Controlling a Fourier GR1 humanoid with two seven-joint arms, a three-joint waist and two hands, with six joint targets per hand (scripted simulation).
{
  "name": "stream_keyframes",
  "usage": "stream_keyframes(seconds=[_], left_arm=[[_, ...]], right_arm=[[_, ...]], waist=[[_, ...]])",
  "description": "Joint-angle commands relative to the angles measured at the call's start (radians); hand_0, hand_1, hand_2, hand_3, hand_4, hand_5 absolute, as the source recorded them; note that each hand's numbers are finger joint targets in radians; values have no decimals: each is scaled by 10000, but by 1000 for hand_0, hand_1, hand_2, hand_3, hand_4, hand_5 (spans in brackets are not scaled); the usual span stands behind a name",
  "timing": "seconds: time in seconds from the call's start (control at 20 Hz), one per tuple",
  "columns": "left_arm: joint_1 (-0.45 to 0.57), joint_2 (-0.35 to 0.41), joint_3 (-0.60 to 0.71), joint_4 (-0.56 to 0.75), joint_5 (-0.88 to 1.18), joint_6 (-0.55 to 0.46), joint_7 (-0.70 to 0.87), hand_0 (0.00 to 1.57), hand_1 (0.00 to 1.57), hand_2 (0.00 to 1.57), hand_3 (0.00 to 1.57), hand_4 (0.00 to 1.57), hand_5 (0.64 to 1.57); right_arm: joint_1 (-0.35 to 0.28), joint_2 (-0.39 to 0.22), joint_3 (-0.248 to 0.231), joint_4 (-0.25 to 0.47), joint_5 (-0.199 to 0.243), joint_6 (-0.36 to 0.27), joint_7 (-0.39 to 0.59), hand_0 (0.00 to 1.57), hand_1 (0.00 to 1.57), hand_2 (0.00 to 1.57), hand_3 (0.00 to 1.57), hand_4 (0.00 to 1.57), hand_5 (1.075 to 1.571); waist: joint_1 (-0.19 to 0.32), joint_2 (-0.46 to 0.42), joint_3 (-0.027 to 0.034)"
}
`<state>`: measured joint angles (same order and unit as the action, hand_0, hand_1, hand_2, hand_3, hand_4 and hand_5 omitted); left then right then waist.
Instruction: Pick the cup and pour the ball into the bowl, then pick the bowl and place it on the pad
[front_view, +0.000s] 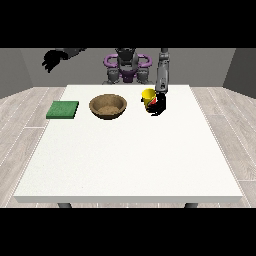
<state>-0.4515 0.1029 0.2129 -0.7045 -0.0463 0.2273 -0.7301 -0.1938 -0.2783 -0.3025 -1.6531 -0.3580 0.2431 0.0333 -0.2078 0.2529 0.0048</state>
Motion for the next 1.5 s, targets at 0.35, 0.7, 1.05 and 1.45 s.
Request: stream_keyframes(seconds=[0.35, 0.7, 1.05, 1.45], left_arm=[[-1369, -359, -1782, 25, -2327, 2440, 3063, 1289, 1289, 1571, 1571, 1411, 1446], [-2126, 75, -4403, 1293, -6508, 4608, 5619, 1370, 1370, 1571, 1571, 1455, 1531], [-3955, -869, -5778, 2202, -8919, 3690, 9517, 1361, 1361, 1571, 1571, 1441, 1545], [-5111, -1023, -7801, 2151, -10886, 2381, 12551, 1351, 1351, 1571, 1571, 1364, 1563]], right_arm=[[30, -745, -763, 2059, -262, 423, 251, 0, 0, 0, 327, 639, 1565], [-40, -682, -650, 2882, -321, 603, 395, 0, 0, 0, 193, 661, 1563], [266, -1201, -1238, 4354, -523, 1444, -289, 0, 0, 0, 0, 688, 1560], [-408, -1166, -989, 5104, -292, 1666, -701, 0, 0, 0, 127, 691, 1554]], waist=[[643, -1855, -23], [643, -2563, 31], [971, -3062, -24], [527, -2993, -30]])
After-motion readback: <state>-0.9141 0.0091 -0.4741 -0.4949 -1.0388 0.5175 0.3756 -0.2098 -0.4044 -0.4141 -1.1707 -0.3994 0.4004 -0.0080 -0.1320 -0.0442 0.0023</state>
